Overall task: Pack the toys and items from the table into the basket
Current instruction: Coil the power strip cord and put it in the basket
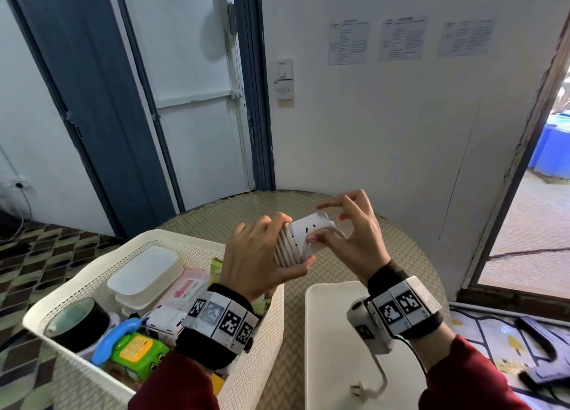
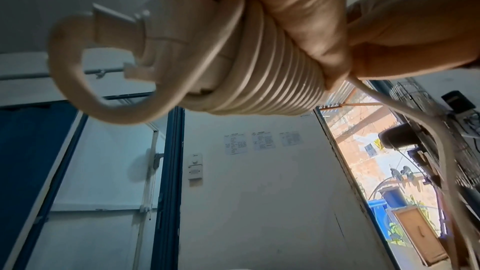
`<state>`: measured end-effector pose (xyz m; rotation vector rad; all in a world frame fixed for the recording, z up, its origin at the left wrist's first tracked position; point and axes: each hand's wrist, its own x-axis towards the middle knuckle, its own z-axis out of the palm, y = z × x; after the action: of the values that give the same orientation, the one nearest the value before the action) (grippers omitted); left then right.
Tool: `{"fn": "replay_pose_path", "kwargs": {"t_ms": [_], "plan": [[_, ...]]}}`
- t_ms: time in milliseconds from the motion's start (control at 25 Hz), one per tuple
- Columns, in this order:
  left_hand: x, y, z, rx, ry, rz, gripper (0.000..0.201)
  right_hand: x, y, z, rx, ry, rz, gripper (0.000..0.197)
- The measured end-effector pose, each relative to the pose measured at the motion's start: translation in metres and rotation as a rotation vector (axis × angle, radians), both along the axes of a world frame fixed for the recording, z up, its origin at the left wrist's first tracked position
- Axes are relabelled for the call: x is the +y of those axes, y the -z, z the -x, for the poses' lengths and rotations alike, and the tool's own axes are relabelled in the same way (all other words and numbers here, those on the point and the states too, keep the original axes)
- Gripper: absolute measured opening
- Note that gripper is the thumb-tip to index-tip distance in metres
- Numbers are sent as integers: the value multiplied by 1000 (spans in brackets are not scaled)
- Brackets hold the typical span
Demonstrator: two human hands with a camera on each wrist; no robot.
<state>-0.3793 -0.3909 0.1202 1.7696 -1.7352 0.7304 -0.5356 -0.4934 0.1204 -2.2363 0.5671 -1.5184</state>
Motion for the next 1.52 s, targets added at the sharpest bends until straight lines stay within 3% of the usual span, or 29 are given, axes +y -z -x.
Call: {"fn": "replay_pose_path", "kwargs": {"t_ms": [80, 160, 240, 360, 400, 520, 640, 720, 880, 1080, 1160, 1240, 1360, 1520], "plan": [[1, -5, 1, -17, 50, -12, 68, 3, 5, 4, 50, -82, -119, 44], [1, -8, 3, -31, 79, -43, 72, 10, 8, 6, 1, -244, -321, 29], [2, -9, 7, -11, 112, -90, 81, 13, 6, 9, -52, -250, -353, 22], [3, -5, 12, 21, 150, -151, 77, 12, 1, 21, -5, -186, -258, 36], [4, -4, 14, 22, 147, -162, 75, 11, 1, 24, 13, -188, -317, 39], [6, -4, 14, 50, 71, -207, 78, 2, 5, 48, 3, -396, -610, 40], [10, -3, 8, 86, 2, -278, 85, -5, 13, 71, -98, -586, -663, 44], [13, -3, 8, 106, 17, -299, 84, -6, 10, 74, -180, -477, -595, 30], [17, -7, 25, 144, 211, -250, 84, -9, 3, 60, -339, -259, -442, 22], [14, -18, 44, 190, 366, -171, 72, -2, 16, 40, -194, -263, -359, 29], [15, -16, 43, 199, 336, -140, 63, -5, 25, 43, -148, -224, -395, 20], [16, -13, 37, 224, 282, -117, 65, -8, 35, 53, -141, -273, -504, 11], [16, -9, 30, 371, 221, -35, 69, -10, 55, 65, -163, -394, -689, 49], [17, -6, 27, 564, 134, 84, 68, 2, 73, 64, -228, -523, -875, 56]]}}
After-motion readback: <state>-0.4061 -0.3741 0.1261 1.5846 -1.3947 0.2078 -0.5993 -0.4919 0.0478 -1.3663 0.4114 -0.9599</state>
